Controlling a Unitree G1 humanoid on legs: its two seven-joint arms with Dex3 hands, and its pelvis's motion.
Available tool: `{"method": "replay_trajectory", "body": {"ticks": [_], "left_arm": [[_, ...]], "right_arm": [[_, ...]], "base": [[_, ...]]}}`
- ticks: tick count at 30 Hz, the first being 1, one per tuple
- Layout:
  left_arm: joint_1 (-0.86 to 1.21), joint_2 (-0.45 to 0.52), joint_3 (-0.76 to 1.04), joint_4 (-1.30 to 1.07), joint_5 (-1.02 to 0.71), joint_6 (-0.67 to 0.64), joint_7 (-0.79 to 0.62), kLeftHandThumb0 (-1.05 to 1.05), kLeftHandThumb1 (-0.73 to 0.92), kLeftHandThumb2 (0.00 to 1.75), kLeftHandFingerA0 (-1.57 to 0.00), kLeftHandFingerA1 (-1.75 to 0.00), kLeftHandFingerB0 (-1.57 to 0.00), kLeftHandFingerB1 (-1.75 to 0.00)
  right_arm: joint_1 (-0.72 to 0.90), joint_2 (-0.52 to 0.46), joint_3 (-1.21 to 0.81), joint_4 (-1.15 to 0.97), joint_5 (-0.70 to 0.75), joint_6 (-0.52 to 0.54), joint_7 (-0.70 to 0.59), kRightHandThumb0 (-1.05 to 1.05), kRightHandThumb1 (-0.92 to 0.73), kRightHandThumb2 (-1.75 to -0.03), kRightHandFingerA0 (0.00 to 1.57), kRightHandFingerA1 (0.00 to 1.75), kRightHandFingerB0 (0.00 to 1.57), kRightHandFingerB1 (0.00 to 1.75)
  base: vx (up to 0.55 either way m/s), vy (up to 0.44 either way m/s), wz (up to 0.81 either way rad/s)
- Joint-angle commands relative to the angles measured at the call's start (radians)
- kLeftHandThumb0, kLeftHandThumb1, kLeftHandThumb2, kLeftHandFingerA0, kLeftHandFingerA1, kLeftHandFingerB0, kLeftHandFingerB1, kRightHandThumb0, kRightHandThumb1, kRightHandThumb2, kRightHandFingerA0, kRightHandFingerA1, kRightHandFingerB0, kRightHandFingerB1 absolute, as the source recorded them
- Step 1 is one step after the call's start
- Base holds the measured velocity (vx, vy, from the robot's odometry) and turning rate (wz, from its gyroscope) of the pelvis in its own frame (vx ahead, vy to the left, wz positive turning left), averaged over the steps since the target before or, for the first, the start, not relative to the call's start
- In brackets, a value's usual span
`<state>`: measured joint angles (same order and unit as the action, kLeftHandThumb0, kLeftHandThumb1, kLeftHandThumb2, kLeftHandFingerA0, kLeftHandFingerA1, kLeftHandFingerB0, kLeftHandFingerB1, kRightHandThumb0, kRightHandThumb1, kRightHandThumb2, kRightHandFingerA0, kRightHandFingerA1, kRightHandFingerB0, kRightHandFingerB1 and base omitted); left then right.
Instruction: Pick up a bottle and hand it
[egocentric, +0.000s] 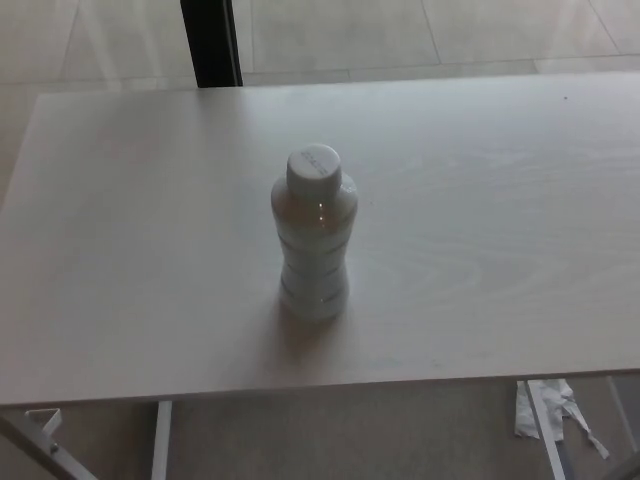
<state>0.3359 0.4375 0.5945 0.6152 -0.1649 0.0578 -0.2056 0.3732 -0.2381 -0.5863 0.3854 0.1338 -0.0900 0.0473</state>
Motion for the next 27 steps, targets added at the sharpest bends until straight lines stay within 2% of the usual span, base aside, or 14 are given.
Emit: {"method": "replay_trajectory", "body": {"ticks": [1, 2, 4, 5, 6, 7, 10, 11, 12, 14, 21, 23, 24, 27], "left_arm": [[0.017, 0.032, 0.084, -0.035, -0.137, 0.048, -0.108, -0.58, 0.36, 0.52, -1.11, -0.57, -0.67, -0.47], [0.015, 0.026, 0.095, -0.044, -0.145, 0.052, -0.104, -0.59, 0.34, 0.54, -1.24, -0.63, -0.66, -0.49], [0.014, 0.017, 0.114, -0.058, -0.157, 0.054, -0.1, -0.64, 0.29, 0.71, -1.14, -0.71, -0.59, -0.55], [0.008, 0.012, 0.133, -0.065, -0.167, 0.045, -0.086, -0.68, 0.3, 0.72, -1.08, -1.25, -0.59, -0.55], [0.003, 0.008, 0.151, -0.077, -0.173, 0.045, -0.063, -0.68, 0.3, 0.72, -1.08, -1.25, -0.59, -0.55], [0.001, 0.012, 0.158, -0.095, -0.17, 0.054, -0.05, -0.67, 0.4, 0.55, -1.18, -1.55, -0.61, -0.47], [-0.018, 0.037, 0.166, -0.097, -0.144, 0.058, -0.01, -0.76, 0.42, 0.55, -1.35, -1.57, -0.57, -0.44], [-0.024, 0.055, 0.153, -0.129, -0.129, 0.046, -0.021, -0.79, 0.44, 0.54, -1.42, -1.25, -0.46, -0.42], [-0.02, 0.069, 0.129, -0.174, -0.105, 0.059, -0.021, -0.82, 0.44, 0.55, -0.65, -0.8, -0.41, -0.42], [-0.012, 0.095, 0.092, -0.223, -0.087, 0.08, -0.046, -0.89, 0.43, 0.55, -0.31, -0.6, -0.29, -0.41], [-0.093, 0.089, -0.147, -0.495, -0.019, 0.055, -0.078, -0.91, 0.5, 0.57, -0.25, -0.58, -0.23, -0.39], [-0.151, 0.099, -0.219, -0.531, -0.012, 0.075, -0.095, -0.87, 0.42, 0.84, -0.21, -0.55, -0.17, -0.4], [-0.191, 0.104, -0.26, -0.541, -0.006, 0.081, -0.105, -0.93, 0.5, 0.57, -0.21, -0.51, -0.21, -0.32], [-0.284, 0.097, -0.364, -0.594, -0.014, 0.135, -0.135, -0.87, 0.48, 0.57, -0.13, -0.47, -0.15, -0.31]], "right_arm": [[0.029, 0.018, -0.092, -0.098, 0.16, -0.014, 0.046, -0.68, -0.6, -0.58, 0.83, 1.18, 0.24, 0.49], [0.031, 0.02, -0.093, -0.105, 0.158, -0.012, 0.046, -0.7, -0.58, -0.6, 0.94, 1.35, 0.23, 0.51], [0.032, 0.025, -0.097, -0.115, 0.155, -0.007, 0.045, -0.68, -0.6, -0.59, 0.97, 1.41, 0.24, 0.5], [0.026, 0.026, -0.099, -0.108, 0.159, -0.007, 0.044, -0.68, -0.6, -0.58, 0.97, 1.24, 0.26, 0.5], [0.024, 0.026, -0.1, -0.103, 0.158, -0.007, 0.045, -0.68, -0.6, -0.58, 0.97, 1.24, 0.26, 0.5], [0.027, 0.025, -0.097, -0.104, 0.151, -0.01, 0.045, -0.69, -0.6, -0.58, 0.99, 1.51, 0.24, 0.5], [0.012, 0.022, -0.094, -0.079, 0.156, -0.023, 0.052, -0.69, -0.6, -0.6, 1.08, 1.52, 0.25, 0.51], [0.007, 0.023, -0.096, -0.075, 0.162, -0.02, 0.05, -0.69, -0.59, -0.6, 1.12, 1.55, 0.26, 0.51], [0.007, 0.017, -0.09, -0.065, 0.147, -0.034, 0.048, -0.74, -0.49, -0.79, 1.2, 1.43, 0.22, 0.55], [0.003, 0.016, -0.084, -0.069, 0.148, -0.027, 0.05, -0.68, -0.61, -0.6, 1.1, 1.6, 0.26, 0.52], [-0.007, -0.004, -0.078, -0.034, 0.143, -0.051, 0.063, -0.7, -0.6, -0.6, 1.16, 1.63, 0.26, 0.51], [0.002, -0.001, -0.075, -0.056, 0.133, -0.032, 0.042, -0.78, -0.49, -0.77, 1.25, 1.53, 0.22, 0.55], [0.0, -0.002, -0.074, -0.051, 0.133, -0.046, 0.049, -0.78, -0.5, -0.76, 1.25, 1.56, 0.21, 0.54], [-0.002, -0.002, -0.072, -0.061, 0.139, -0.026, 0.047, -0.69, -0.59, -0.6, 1.12, 1.59, 0.27, 0.51]], "base": [[0.0, 0.0, 0.0], [0.0, 0.0, 0.0], [0.0, 0.0, 0.0], [0.0, 0.0, 0.0], [0.0, 0.0, 0.0], [0.0, 0.0, 0.0], [0.0, 0.0, 0.0], [0.0, 0.0, 0.0], [0.0, 0.0, 0.0], [0.0, 0.0, 0.0], [0.0, 0.0, 0.0], [0.0, 0.0, 0.0], [0.0, 0.0, 0.0], [0.0, 0.0, 0.0]]}}
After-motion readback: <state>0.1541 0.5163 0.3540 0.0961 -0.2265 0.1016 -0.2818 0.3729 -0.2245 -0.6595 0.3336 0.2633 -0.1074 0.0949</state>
